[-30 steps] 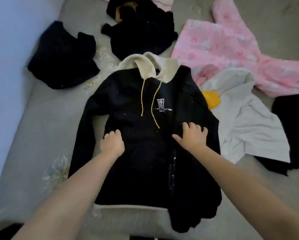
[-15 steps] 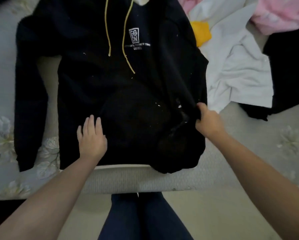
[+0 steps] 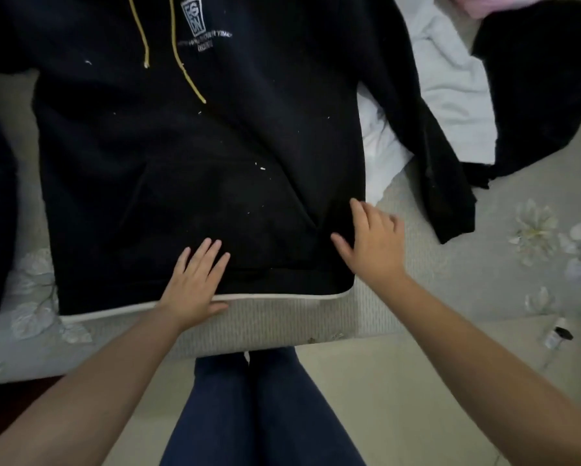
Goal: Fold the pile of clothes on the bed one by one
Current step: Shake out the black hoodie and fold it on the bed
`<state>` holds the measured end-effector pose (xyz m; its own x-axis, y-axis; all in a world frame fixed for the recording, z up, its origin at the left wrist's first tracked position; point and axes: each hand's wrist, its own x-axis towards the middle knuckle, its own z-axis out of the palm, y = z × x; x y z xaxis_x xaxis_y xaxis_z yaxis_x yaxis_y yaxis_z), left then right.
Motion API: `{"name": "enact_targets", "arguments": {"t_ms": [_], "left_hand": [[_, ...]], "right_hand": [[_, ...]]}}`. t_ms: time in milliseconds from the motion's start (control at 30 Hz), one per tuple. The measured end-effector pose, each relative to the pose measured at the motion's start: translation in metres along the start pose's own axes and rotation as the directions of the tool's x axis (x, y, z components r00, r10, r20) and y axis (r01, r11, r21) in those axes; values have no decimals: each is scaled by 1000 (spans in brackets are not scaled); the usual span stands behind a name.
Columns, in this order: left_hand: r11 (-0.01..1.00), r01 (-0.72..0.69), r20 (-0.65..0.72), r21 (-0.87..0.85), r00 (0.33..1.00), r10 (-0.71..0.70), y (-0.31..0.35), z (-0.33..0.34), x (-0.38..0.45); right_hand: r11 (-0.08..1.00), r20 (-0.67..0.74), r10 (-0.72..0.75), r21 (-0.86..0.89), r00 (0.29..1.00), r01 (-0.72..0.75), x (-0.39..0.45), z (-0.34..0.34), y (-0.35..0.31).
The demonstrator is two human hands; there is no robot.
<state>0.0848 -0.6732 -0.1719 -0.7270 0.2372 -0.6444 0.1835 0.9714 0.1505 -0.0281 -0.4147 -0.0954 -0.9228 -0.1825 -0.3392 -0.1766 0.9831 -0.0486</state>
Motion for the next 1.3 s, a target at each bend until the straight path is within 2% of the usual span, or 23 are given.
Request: {"name": "enact_targets", "arguments": {"t_ms": [100, 200, 267, 367, 433, 500, 633, 733, 833, 900, 1000, 1100, 1200, 1300], "left_hand": [[999, 13, -47, -43, 999, -15, -2, 2, -14], [999, -24, -163, -36, 987, 18, -6, 7, -17], [1000, -21, -214, -22, 977, 15, -10, 12, -18], [998, -8, -296, -62, 955, -11, -14, 16, -17], [989, 50, -315, -140, 945, -93, -20, 20, -22], [974, 89, -320, -210, 935, -154, -27, 23, -32], [982, 16, -345, -191, 935, -82, -30, 20, -58], [989, -1, -255, -146, 966, -37, -35, 16, -86], [994, -44, -327, -105, 945, 7, -40, 17, -119], [999, -37, -276, -39, 961, 25, -41, 25, -146], [995, 8, -115, 95, 993, 3, -35, 44, -177], [989, -22, -13, 148, 1000, 24, -23, 70, -192], [992, -63, 44, 112, 997, 59, -5, 94, -188], [996, -93, 66, 14, 994, 92, 11, 111, -176]], "right_hand": [[970, 133, 224, 67, 966, -234, -40, 41, 0], [969, 136, 224, 72, 965, -235, -54, 63, 0], [919, 142, 273, 253, 951, -302, -55, 69, -4], [769, 148, 367, 508, 919, -389, -54, 74, -4], [701, 136, 383, 601, 914, -384, -57, 74, 0], [724, 71, 369, 603, 927, -334, -67, 70, 3], [850, -99, 307, 477, 947, -225, -87, 52, 0], [939, -190, 238, 296, 952, -176, -104, 37, -7], [981, -242, 166, 140, 956, -135, -133, 27, -19], [987, -216, 151, 83, 965, -136, -158, 25, -29], [985, -152, 171, 23, 973, -170, -197, 34, -40], [970, 26, 218, -118, 975, -214, -225, 60, -46], [925, 249, 310, -301, 917, -231, -233, 91, -52], [892, 313, 340, -406, 887, -198, -231, 114, -64]]}}
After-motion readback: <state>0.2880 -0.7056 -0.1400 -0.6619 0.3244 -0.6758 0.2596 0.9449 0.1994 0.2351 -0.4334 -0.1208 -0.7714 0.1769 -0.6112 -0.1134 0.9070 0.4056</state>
